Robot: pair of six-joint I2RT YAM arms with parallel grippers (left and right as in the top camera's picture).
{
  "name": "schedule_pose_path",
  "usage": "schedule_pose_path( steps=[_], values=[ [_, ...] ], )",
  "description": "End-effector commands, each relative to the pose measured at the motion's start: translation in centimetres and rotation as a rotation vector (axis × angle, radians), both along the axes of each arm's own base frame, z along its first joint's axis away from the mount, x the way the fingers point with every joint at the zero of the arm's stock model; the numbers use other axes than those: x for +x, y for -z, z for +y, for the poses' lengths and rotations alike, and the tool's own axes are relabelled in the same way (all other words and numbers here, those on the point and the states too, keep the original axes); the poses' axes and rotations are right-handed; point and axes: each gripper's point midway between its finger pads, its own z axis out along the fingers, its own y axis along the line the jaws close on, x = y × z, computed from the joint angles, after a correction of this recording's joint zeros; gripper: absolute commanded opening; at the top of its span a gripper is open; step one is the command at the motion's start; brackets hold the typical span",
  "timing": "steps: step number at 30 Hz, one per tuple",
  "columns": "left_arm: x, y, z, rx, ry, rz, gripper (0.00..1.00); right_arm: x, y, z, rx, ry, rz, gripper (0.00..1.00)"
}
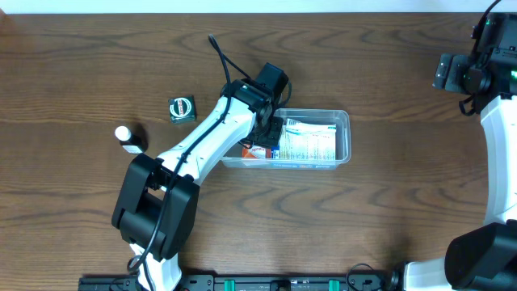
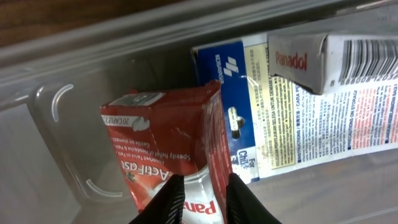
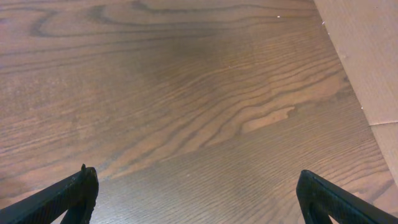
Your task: Pack container
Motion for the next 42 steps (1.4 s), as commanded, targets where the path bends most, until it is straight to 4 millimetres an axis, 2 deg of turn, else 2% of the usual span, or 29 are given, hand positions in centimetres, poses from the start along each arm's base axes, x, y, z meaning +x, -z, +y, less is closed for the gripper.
schedule_pose_path(
  steps=[1,8,17,30,42],
  values=[
    [0.1,0.9,0.5,0.03,-0.007,0.004,0.24,-0.1,0.1,-0.2,0.008,0.015,-0.003,0.99],
    [0.3,1.4,0.6,0.041,-0.009,0.002,0.24,-0.1,0.1,-0.2,0.008,0.015,-0.003,0.99],
    [-0.1,3.9,0.9,0.078,-0.009,0.057,0.24,-0.1,0.1,-0.2,0.008,0.015,-0.003,0.99],
    [1.4,3.9,3.8,0.128,-0.094,0.036,0.24,-0.1,0.1,-0.2,0.008,0.015,-0.003,0.99],
    [2.4,2.8,3.0,0.096,-0.096,0.01,0.24,-0.1,0.1,-0.2,0.008,0.015,-0.003,0.99]
  ],
)
